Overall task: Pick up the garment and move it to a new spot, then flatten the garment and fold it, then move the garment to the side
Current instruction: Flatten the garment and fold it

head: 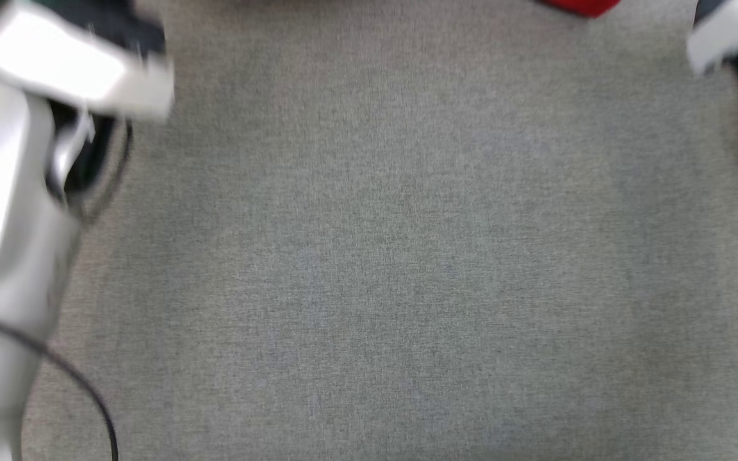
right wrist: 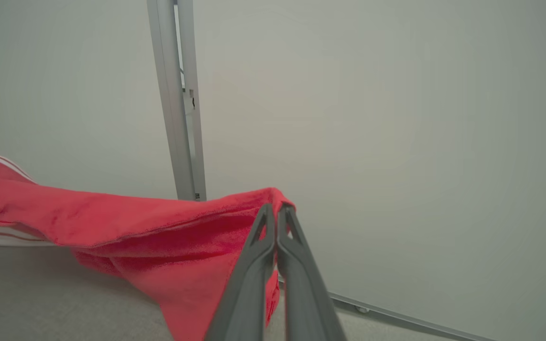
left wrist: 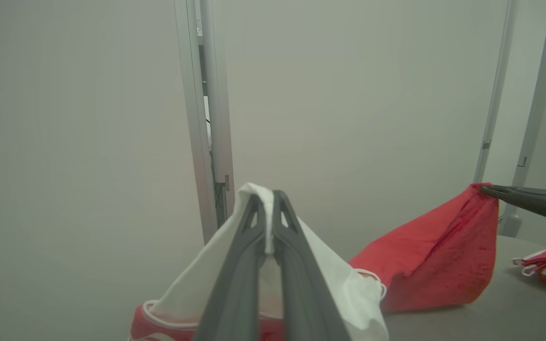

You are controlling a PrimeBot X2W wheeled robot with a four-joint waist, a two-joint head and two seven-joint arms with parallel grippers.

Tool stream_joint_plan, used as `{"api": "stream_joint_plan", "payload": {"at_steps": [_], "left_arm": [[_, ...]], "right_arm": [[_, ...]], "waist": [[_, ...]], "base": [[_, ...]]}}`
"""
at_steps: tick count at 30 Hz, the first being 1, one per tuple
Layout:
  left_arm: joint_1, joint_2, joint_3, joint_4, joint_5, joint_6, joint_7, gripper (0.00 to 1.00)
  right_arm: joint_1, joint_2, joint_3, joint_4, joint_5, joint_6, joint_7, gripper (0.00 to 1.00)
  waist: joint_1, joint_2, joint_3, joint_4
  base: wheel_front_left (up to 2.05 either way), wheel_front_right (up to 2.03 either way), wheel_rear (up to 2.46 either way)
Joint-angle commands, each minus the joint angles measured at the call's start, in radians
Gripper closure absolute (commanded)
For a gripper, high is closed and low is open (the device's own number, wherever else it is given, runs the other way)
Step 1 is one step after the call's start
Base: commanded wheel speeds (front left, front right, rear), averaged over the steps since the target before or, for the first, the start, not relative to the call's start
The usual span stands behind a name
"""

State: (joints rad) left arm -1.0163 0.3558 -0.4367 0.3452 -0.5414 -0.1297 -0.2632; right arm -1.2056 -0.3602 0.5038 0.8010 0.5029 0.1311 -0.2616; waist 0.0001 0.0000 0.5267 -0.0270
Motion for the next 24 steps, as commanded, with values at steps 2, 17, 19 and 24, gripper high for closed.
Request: {"api": "stream_joint_plan", "payload": {"at_steps": [2,17,19,24], "left_arm": [[0.142,0.03,0.007,-0.058,-0.061,0.0,0.002,1.0],[0.942,-0.009,0.153,-0.487,-0.299,0.152,-0.001,1.0],[1.008,-0.044,0.185,-0.501,-0.281,0.15,-0.002,1.0],[1.165,-0.133,0.26,-0.539,-0.243,0.132,-0.002,1.0]], "right_arm": [[0.119,-0.036,0.009,-0.066,0.037,-0.001,-0.005,1.0],[0.879,-0.084,-0.162,-0.415,0.039,-0.001,-0.005,1.0],[0.944,-0.077,-0.174,-0.43,0.027,-0.001,-0.005,1.0],[1.071,-0.069,-0.216,-0.463,-0.001,-0.001,-0.006,1.0]], "waist": [[-0.0001,0.0,-0.081,-0.001],[-0.0001,0.0,-0.396,-0.004],[-0.0001,0.0,-0.432,-0.006],[-0.0001,0.0,-0.492,0.0]], "base": [[0.0,0.0,0.0],[0.0,0.0,0.0],[0.0,0.0,0.0],[0.0,0.0,0.0]]}}
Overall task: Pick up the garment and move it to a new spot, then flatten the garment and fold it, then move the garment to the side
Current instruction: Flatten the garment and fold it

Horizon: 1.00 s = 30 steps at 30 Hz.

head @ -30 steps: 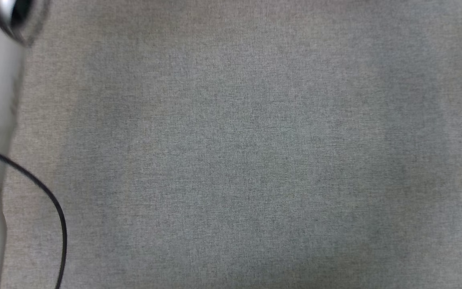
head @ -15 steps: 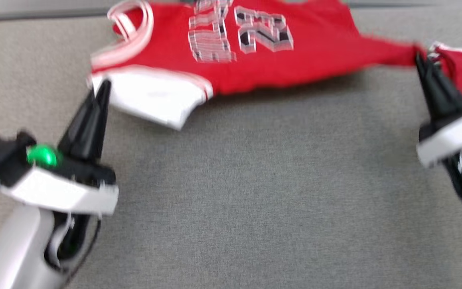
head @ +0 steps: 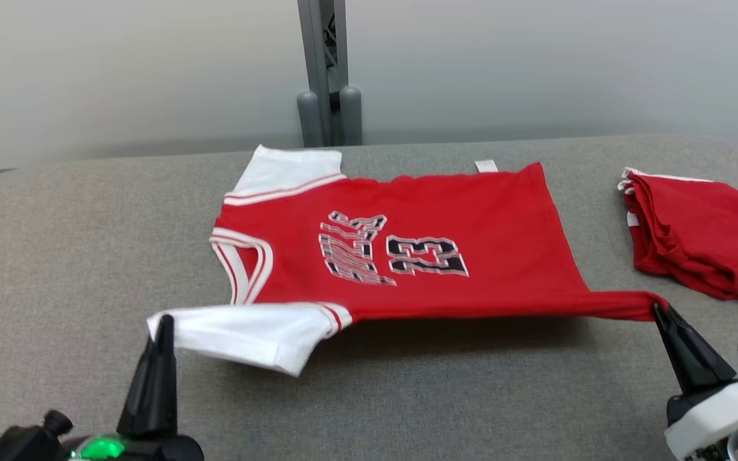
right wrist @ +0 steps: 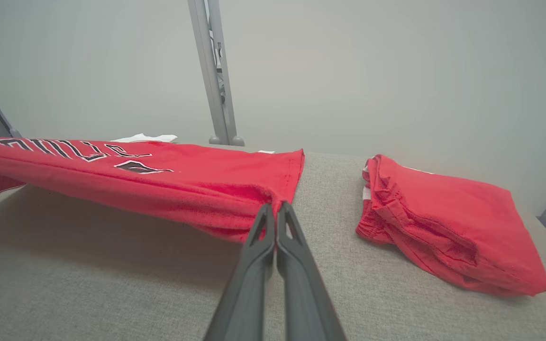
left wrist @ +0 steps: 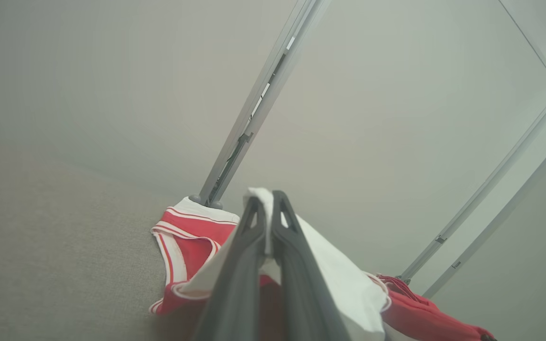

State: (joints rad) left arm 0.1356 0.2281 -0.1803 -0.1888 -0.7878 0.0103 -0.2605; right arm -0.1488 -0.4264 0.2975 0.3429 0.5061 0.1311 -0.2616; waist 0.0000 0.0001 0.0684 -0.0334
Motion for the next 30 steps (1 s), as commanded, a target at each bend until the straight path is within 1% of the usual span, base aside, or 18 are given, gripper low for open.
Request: {"api": "stream_joint_plan", "payload": {"at_steps": [1,2,5,8,11,14,15,18,24,27,30], "left_arm": [[0.039,-0.008,0.004,-0.003,0.014,-0.018,-0.005,1.0],[0.06,-0.009,0.008,0.002,0.025,-0.026,-0.005,1.0],[0.114,-0.039,0.023,0.005,0.036,-0.041,-0.005,1.0],[0.143,-0.049,0.016,0.0,0.034,-0.052,-0.005,1.0],[0.161,-0.041,-0.008,0.009,0.048,-0.058,0.008,1.0],[0.129,-0.041,-0.022,0.037,0.062,-0.048,0.019,1.0],[0.117,-0.05,-0.026,0.049,0.051,-0.052,0.022,1.0],[0.079,-0.054,-0.034,0.101,0.045,-0.063,0.032,1.0],[-0.021,-0.076,-0.036,0.203,0.027,-0.065,0.04,1.0],[-0.082,-0.079,-0.042,0.257,0.042,-0.059,0.048,1.0],[-0.148,-0.068,-0.057,0.313,0.081,-0.052,0.051,1.0]], "right_arm": [[0.039,-0.004,-0.024,-0.01,-0.013,-0.001,-0.006,1.0],[0.06,-0.006,-0.039,-0.02,-0.025,-0.001,-0.006,1.0],[0.123,0.01,-0.082,-0.045,-0.046,-0.001,-0.005,1.0],[0.163,0.013,-0.097,-0.063,-0.051,-0.001,-0.006,1.0],[0.203,0.013,-0.101,-0.098,-0.056,-0.001,-0.005,1.0],[0.209,0.005,-0.076,-0.097,-0.071,-0.001,-0.006,1.0],[0.202,0.003,-0.067,-0.085,-0.077,-0.001,-0.005,1.0],[0.162,0.01,-0.044,-0.043,-0.09,-0.001,0.028,1.0],[0.058,0.054,-0.042,0.07,-0.111,-0.001,0.102,1.0],[0.005,0.072,-0.034,0.118,-0.12,-0.001,0.114,1.0],[-0.053,0.09,-0.019,0.163,-0.127,-0.001,0.106,1.0]], "waist": [[0.0,-0.0001,-0.042,0.011],[0.0,-0.0001,-0.048,0.014],[0.0,-0.0001,-0.054,0.016],[0.0,-0.0001,-0.053,0.022],[0.0,-0.0001,-0.046,0.025],[0.0,-0.0001,-0.041,0.02],[0.0,-0.0001,-0.04,0.018],[0.0,-0.0001,-0.036,0.01],[0.0,-0.0001,-0.013,-0.007],[0.0,-0.0001,0.0,-0.011],[0.0,-0.0001,0.017,-0.015]], "base": [[0.0,0.0,0.0],[0.0,0.0,0.0],[0.0,0.0,0.0],[0.0,0.0,0.0],[0.0,0.0,0.0],[0.0,0.0,0.0],[0.0,0.0,0.0],[0.0,0.0,0.0],[0.0,0.0,0.0],[0.0,0.0,0.0],[0.0,0.0,0.0]]}}
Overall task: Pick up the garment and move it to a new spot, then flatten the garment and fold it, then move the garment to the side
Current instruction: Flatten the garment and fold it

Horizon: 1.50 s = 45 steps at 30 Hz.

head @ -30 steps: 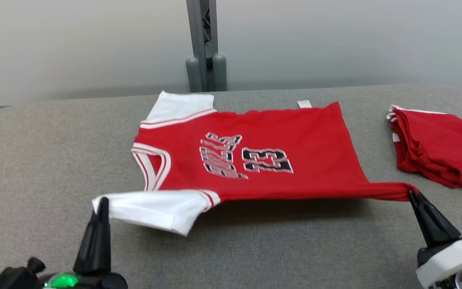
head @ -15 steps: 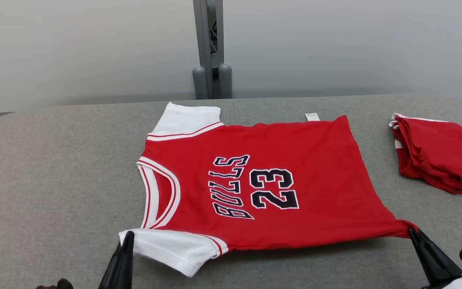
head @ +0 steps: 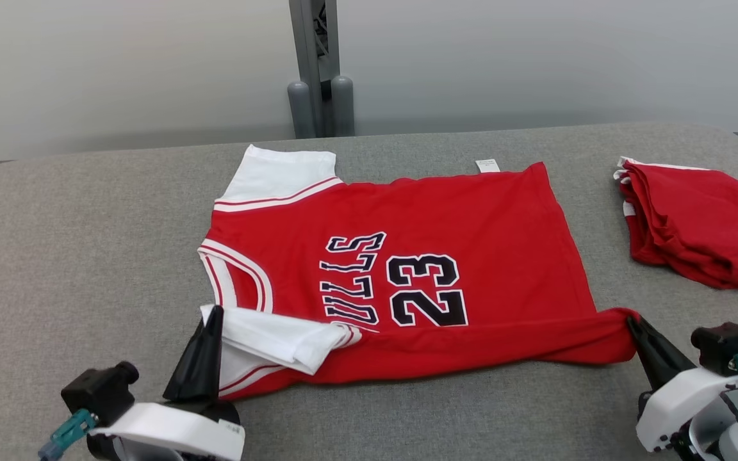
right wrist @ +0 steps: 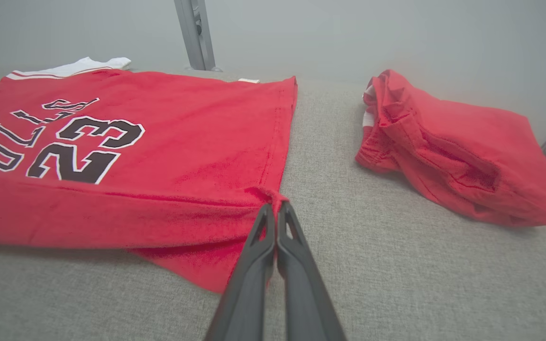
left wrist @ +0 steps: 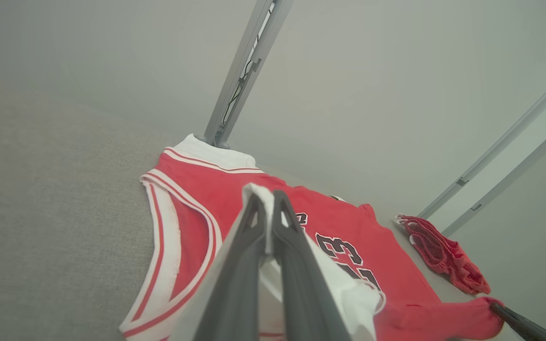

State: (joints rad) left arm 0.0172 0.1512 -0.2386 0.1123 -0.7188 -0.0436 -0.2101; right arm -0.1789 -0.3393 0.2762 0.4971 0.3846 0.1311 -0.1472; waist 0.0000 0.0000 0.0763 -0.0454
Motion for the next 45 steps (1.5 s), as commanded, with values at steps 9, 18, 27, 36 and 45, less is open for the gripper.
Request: {"api": "stream_joint_plan", "payload": {"at_steps": [9,18,27,36,45], "left_arm": [[-0.213,0.01,-0.001,0.172,0.092,0.043,-0.025,1.0],[-0.318,-0.002,-0.021,0.297,0.143,0.084,-0.015,1.0],[-0.349,-0.013,-0.04,0.372,0.135,0.066,0.001,0.0],[-0.23,-0.005,-0.001,0.272,0.108,0.105,-0.006,0.0],[0.011,0.009,-0.011,0.07,0.059,0.197,0.145,0.0]], "right_arm": [[-0.199,0.046,0.048,0.176,-0.028,-0.001,-0.075,1.0],[-0.298,0.067,0.096,0.29,-0.024,-0.001,-0.114,0.98],[-0.332,0.088,0.114,0.337,-0.007,-0.001,-0.121,0.0],[-0.212,0.098,-0.004,0.18,-0.065,-0.001,-0.12,0.0],[-0.095,0.105,-0.086,0.11,-0.09,-0.001,-0.12,0.0]], "waist": [[0.0,0.0,0.074,-0.012],[0.0,0.0,0.116,-0.012],[0.0,0.0,0.113,-0.02],[0.0,0.0,0.078,-0.029],[0.0,0.0,0.061,-0.019]], "base": [[0.0,0.0,0.0],[0.0,0.0,0.0],[0.0,0.0,0.0],[0.0,0.0,0.0],[0.0,0.0,0.0]]}}
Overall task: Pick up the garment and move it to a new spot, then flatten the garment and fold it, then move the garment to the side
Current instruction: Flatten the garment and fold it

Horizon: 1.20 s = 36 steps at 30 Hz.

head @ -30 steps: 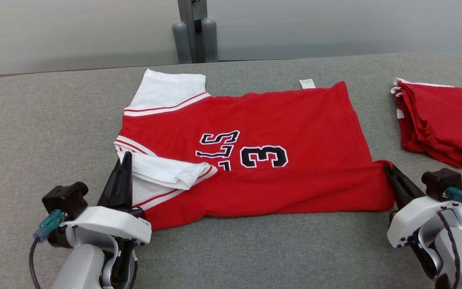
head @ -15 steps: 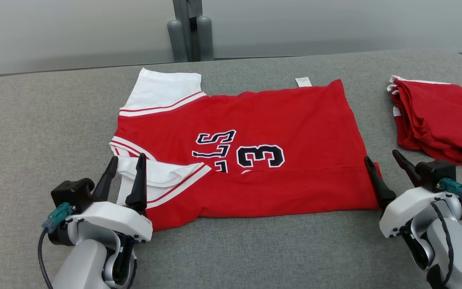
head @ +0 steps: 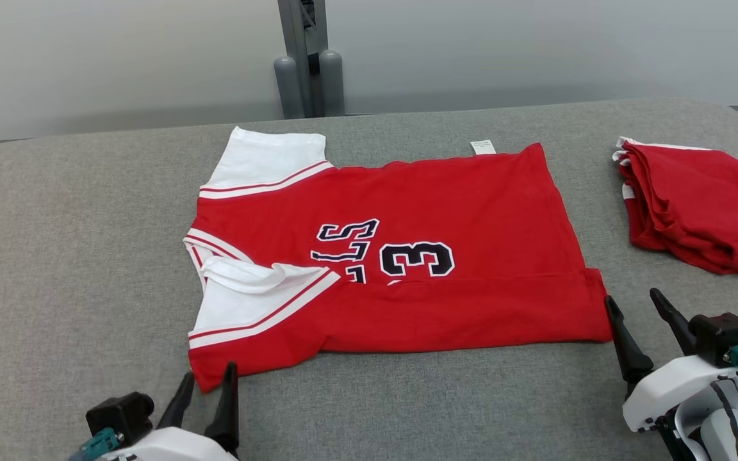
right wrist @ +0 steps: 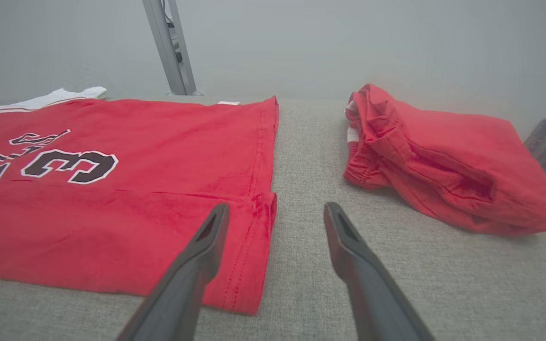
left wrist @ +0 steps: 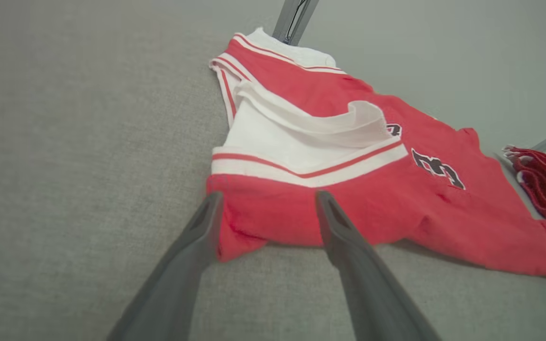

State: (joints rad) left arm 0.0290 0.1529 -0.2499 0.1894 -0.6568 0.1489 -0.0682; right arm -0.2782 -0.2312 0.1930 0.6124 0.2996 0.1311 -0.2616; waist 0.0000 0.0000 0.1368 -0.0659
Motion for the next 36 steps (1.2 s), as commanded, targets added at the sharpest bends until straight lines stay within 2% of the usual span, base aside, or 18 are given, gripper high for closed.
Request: {"api": "stream_joint_plan", "payload": {"at_steps": [1,8,11,12,13,14,15,16,23,30,31,32,33,35,36], "left_arm": [[0.016,0.009,-0.005,-0.026,-0.003,0.014,0.022,0.0],[-0.007,0.034,0.014,-0.027,-0.001,0.064,0.077,0.0],[-0.031,0.04,0.014,0.008,-0.005,0.066,0.099,0.0],[-0.038,0.041,0.013,0.024,-0.013,0.064,0.113,0.05],[-0.044,0.043,0.011,0.035,-0.019,0.056,0.125,0.43],[-0.05,0.042,0.012,0.044,-0.026,0.053,0.131,0.58],[-0.054,0.042,0.012,0.053,-0.029,0.052,0.136,0.85],[-0.057,0.043,0.011,0.063,-0.032,0.048,0.136,1.0],[-0.051,0.05,-0.01,0.095,-0.043,0.014,0.157,1.0],[-0.043,0.063,-0.014,0.073,-0.049,-0.018,0.139,1.0],[-0.045,0.065,-0.016,0.071,-0.049,-0.023,0.137,1.0],[-0.049,0.066,-0.019,0.07,-0.048,-0.026,0.136,1.0],[-0.052,0.068,-0.02,0.07,-0.047,-0.028,0.135,1.0],[-0.058,0.074,-0.023,0.067,-0.041,-0.034,0.133,1.0],[-0.059,0.079,-0.024,0.065,-0.036,-0.034,0.13,1.0]], "right_arm": [[0.009,-0.002,-0.006,-0.008,-0.008,-0.001,-0.006,0.0],[-0.007,0.011,0.001,-0.018,-0.022,-0.001,-0.005,0.0],[-0.02,0.012,0.018,-0.013,-0.017,-0.001,-0.006,0.0],[-0.021,0.01,0.023,-0.013,-0.013,-0.001,-0.005,0.0],[-0.022,0.009,0.027,-0.013,-0.01,-0.001,-0.005,0.0],[-0.023,0.007,0.031,-0.011,-0.008,-0.001,-0.006,0.0],[-0.024,0.005,0.033,-0.008,-0.005,-0.001,-0.006,0.0],[-0.023,0.004,0.041,-0.003,0.002,-0.001,-0.005,0.0],[-0.026,-0.001,0.088,0.043,0.059,-0.001,-0.005,0.0],[-0.058,-0.007,0.176,0.168,0.143,-0.001,0.028,0.0],[-0.065,-0.007,0.19,0.18,0.156,-0.001,0.032,0.05],[-0.071,-0.008,0.203,0.193,0.167,-0.001,0.033,0.4],[-0.079,-0.01,0.214,0.203,0.177,-0.001,0.031,0.57],[-0.092,-0.011,0.237,0.219,0.2,-0.001,0.028,1.0],[-0.098,-0.015,0.248,0.226,0.209,-0.001,0.026,1.0]], "waist": [[0.0,0.0,0.002,0.003],[0.0,0.0,0.025,0.0],[0.0,0.0,0.033,-0.011],[0.0,0.0,0.034,-0.014],[0.0,0.0,0.035,-0.018],[0.0,0.0,0.035,-0.021],[0.0,0.0,0.035,-0.023],[0.0,0.0,0.034,-0.026],[0.0,0.0,0.022,-0.029],[0.0,0.0,0.013,-0.012],[0.0,0.0,0.015,-0.011],[0.0,0.0,0.016,-0.009],[0.0,0.0,0.018,-0.008],[0.0,0.0,0.022,-0.007],[0.0,0.0,0.023,-0.007]], "base": [[0.0,0.0,0.0],[0.0,0.0,0.0],[0.0,0.0,0.0],[0.0,0.0,0.0],[0.0,0.0,0.0],[0.0,0.0,0.0],[0.0,0.0,0.0],[0.0,0.0,0.0],[0.0,0.0,0.0],[0.0,0.0,0.0],[0.0,0.0,0.0],[0.0,0.0,0.0],[0.0,0.0,0.0],[0.0,0.0,0.0],[0.0,0.0,0.0]]}}
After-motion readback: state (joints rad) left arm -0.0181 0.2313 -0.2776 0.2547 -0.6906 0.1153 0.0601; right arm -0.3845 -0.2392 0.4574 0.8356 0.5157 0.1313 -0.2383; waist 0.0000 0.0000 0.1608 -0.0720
